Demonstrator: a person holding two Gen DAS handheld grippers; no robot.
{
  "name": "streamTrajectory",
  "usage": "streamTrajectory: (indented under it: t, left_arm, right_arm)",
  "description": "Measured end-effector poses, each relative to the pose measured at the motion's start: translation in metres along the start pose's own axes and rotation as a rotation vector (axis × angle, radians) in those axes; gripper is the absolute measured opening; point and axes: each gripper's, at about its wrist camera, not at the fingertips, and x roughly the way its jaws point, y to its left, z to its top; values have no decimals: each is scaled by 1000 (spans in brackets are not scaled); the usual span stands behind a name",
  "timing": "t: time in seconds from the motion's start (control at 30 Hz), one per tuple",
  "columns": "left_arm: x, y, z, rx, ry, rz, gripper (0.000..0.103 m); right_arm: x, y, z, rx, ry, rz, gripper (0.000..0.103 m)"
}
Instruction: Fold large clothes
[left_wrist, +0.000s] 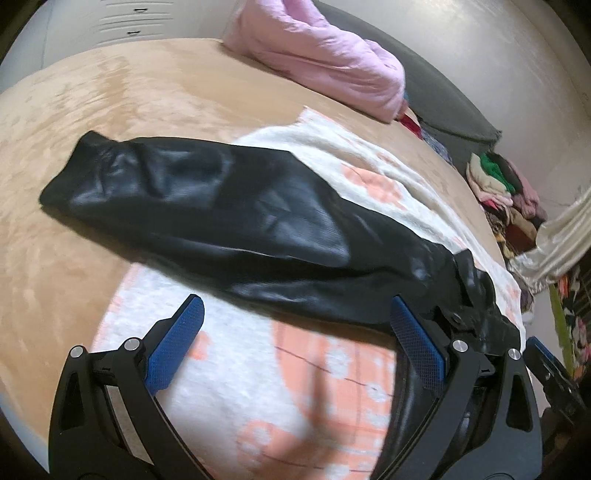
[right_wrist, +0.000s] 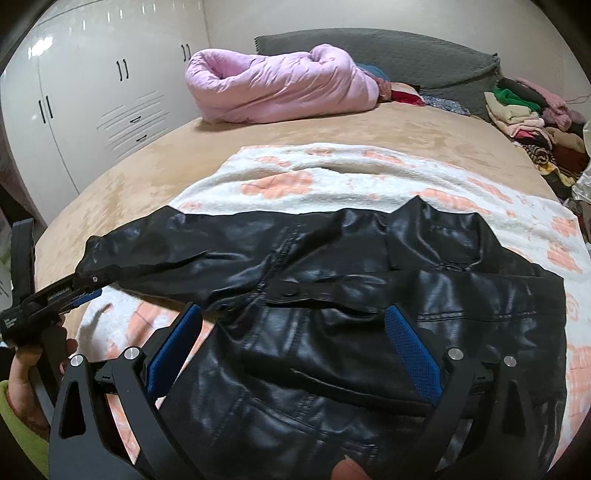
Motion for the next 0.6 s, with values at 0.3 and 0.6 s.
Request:
streamTrajectory:
  t: [0.3,0.6]
  left_arm:
    - [-3,42,9,-100,-28,22,94]
    - [1,83,13,-213,-44,28,94]
  right_arm:
    - [10,29,2,-40,14,31,99]
    - [18,43,-1,-61,33,37,99]
